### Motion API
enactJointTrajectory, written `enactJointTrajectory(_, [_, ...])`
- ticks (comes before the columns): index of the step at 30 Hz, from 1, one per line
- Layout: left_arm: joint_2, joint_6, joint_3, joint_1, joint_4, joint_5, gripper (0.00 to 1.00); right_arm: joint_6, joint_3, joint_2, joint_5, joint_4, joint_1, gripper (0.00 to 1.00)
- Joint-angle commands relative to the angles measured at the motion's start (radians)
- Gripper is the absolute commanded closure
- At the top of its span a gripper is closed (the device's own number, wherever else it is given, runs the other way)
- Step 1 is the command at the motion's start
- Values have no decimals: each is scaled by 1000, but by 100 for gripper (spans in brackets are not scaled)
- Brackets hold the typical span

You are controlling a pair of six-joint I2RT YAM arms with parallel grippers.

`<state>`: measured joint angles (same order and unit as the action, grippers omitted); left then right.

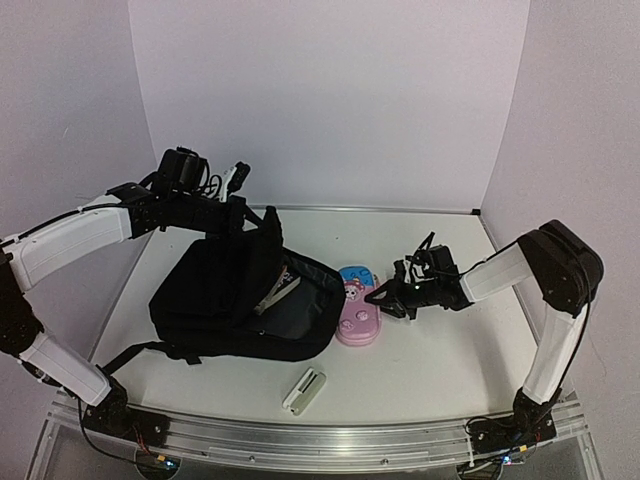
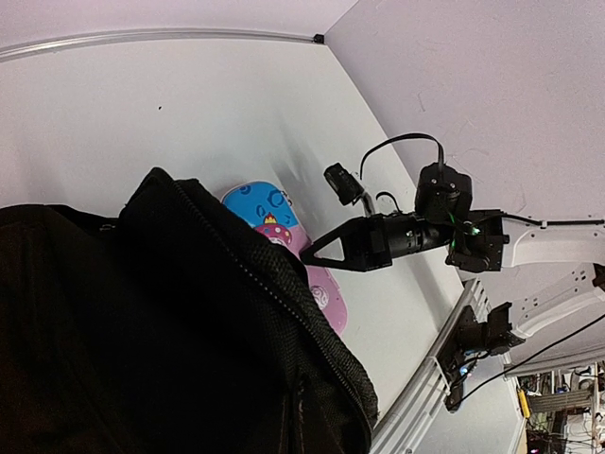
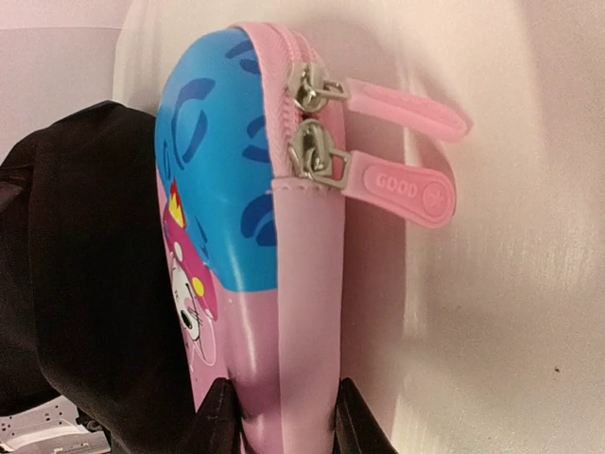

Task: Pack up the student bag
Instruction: Pick up the stationery from the center of the board, then place the stationery in the student bag.

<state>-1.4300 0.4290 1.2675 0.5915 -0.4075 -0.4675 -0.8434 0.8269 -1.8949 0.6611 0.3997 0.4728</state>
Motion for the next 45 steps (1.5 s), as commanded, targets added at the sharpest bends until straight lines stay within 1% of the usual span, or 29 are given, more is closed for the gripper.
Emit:
enactJointTrajectory(1, [10,17,41,-2,34,-18,100,-62,-7,7,54,110,11,99])
enactJointTrajectory(4, [15,20,39,-2,33,-11,100,-73,-21,59,38,112,11,100])
enactJointTrajectory(10, [27,19,31,-4,43,-18,100,-94,-69,223,-53,102,8,100])
enactJointTrajectory(16, [36,13,38,-6,38,-25,100,-84,-64,317,-64,42,7,100])
enactJointTrajectory(18, [40,13,38,-8,38,-25,100,-56,-53,350,-79,-10,7,100])
enactJointTrajectory(22, [46,13,36,-9,42,-42,100,42,19,425,-125,-206,9,100])
enactJointTrajectory(26, [41,9,32,-10,52,-77,100,82,101,471,-85,-295,22,100])
enactJointTrajectory(28, [38,5,32,-10,65,-104,100,102,158,466,-94,-349,58,100])
enactJointTrajectory(32, [35,-1,40,-10,91,-161,100,138,272,399,-174,-463,146,100])
enactJointTrajectory(36, [39,-6,49,-10,96,-173,100,156,347,306,-199,-476,218,100])
enactJointTrajectory(45, [31,-9,60,-12,93,-219,100,242,539,110,-180,-488,347,100])
